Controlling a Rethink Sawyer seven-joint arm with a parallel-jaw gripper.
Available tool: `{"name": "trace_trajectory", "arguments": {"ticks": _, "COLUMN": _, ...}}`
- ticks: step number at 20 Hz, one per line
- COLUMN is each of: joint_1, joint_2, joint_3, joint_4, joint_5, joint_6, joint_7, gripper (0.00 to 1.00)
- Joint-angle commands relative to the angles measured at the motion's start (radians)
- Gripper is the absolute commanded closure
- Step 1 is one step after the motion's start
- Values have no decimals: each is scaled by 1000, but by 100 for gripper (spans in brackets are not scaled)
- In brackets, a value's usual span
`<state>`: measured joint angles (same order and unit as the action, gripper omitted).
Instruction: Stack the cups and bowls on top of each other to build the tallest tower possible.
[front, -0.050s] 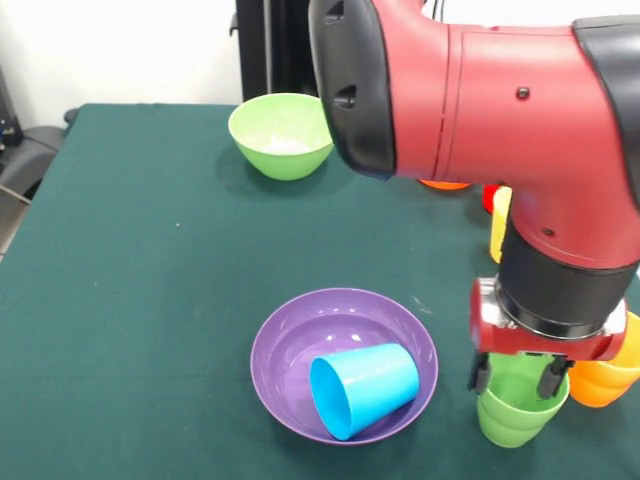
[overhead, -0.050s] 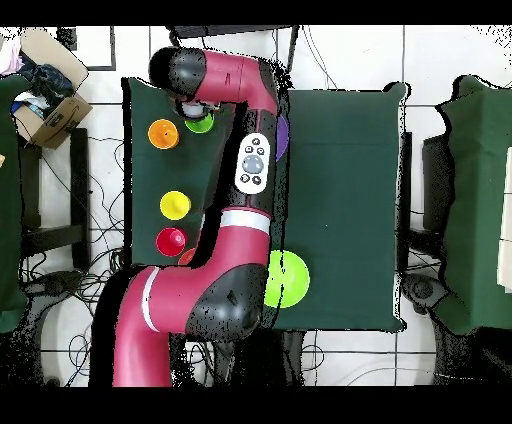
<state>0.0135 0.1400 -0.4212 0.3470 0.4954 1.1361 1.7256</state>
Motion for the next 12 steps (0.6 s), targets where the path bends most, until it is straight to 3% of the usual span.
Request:
{"name": "trace_trajectory", "arguments": {"ticks": 1, "joint_1": 8, "joint_2": -72, "joint_3": 164, "joint_4": 243, "joint_5": -118, "joint_6": -135, "joint_7": -287, "gripper": 0}}
{"name": "trace_trajectory", "arguments": {"ticks": 12, "joint_1": -18, "joint_2": -86, "joint_3": 232, "joint_4": 306, "joint_5": -212, "joint_6": -188, "joint_7": -331, "gripper": 0}}
